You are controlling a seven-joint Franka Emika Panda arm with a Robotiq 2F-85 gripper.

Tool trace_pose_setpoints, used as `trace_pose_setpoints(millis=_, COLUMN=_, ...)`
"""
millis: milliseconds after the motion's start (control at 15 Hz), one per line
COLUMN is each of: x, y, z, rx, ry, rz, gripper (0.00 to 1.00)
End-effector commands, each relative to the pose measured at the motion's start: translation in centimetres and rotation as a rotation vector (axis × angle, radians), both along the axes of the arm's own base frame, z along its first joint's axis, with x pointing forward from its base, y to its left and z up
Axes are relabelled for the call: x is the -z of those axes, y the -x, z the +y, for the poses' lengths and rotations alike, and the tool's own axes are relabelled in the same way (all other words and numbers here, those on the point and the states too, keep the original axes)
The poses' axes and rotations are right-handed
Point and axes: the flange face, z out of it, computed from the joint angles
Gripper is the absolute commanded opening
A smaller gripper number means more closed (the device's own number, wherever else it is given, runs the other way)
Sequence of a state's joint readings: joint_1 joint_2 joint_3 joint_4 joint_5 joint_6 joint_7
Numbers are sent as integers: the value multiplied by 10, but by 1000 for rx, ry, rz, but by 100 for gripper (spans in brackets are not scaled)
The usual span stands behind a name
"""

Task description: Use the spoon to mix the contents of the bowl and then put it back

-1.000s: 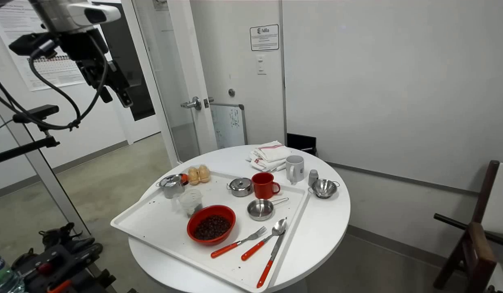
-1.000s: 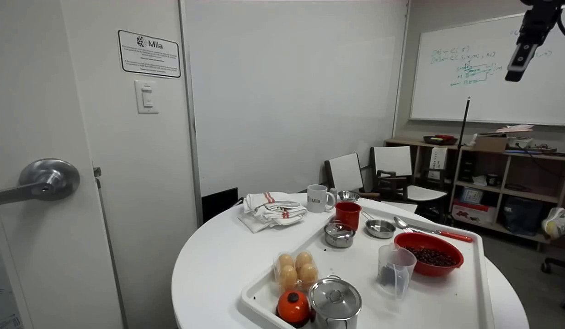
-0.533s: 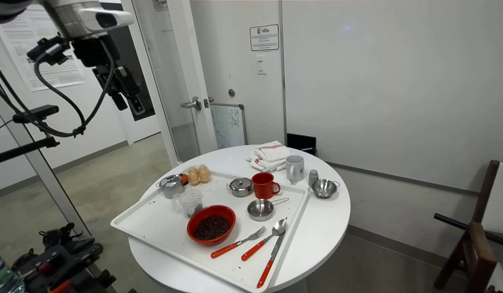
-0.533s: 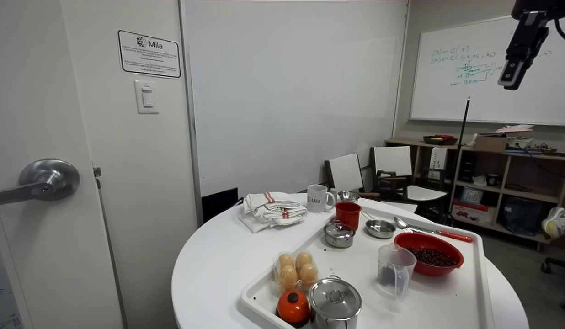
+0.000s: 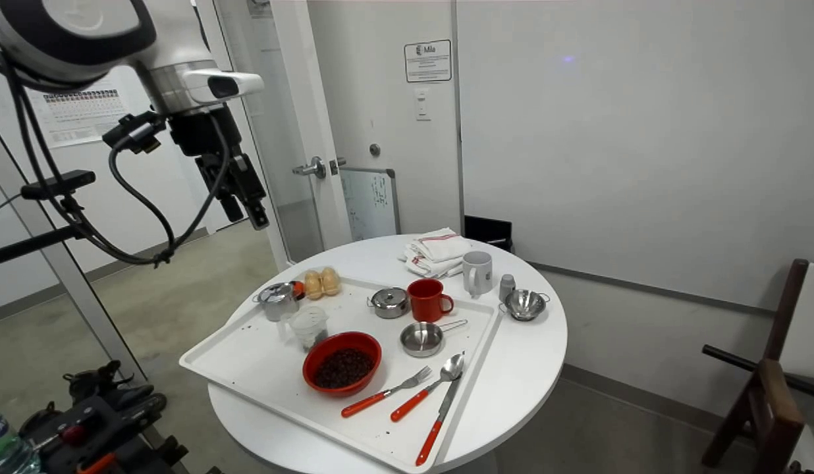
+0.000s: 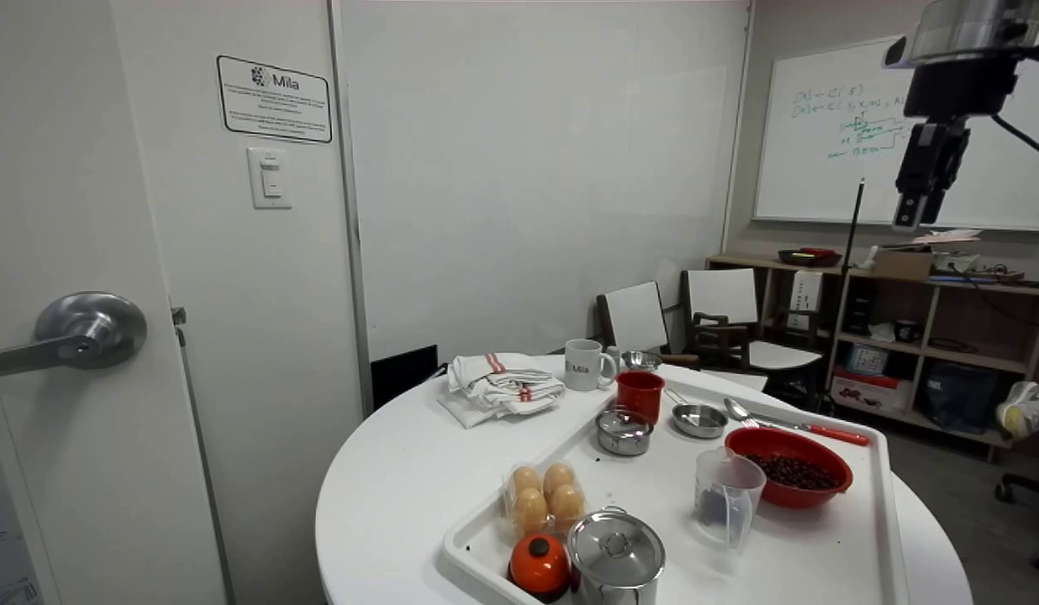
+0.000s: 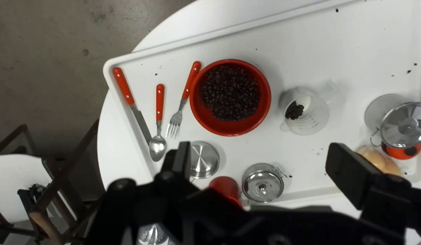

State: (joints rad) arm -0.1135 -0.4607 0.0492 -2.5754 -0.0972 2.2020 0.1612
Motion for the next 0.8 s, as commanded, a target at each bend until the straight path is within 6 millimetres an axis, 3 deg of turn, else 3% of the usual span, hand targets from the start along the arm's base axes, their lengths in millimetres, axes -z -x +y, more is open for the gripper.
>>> trace_pose_setpoints(millis=0, x=42, y=-5, z=-21, rx=32, ry=34, rz=77, gripper=100)
trace_pose_setpoints(millis=333, x=90, y=19, z=-46, rx=45, ry=64, rz=200, gripper=100)
trace_pose_setpoints(millis=533, x=95, y=37, z=-59, rx=63, ry=66, rz=220, gripper=100)
trace_pose_setpoints(millis=600, x=96, y=26, z=-54, rx=49, ry=49, rz=236, gripper=100)
trace_pose_setpoints(millis=733, x=98, y=28, z=-57, rx=54, ry=46, rz=240, gripper=100)
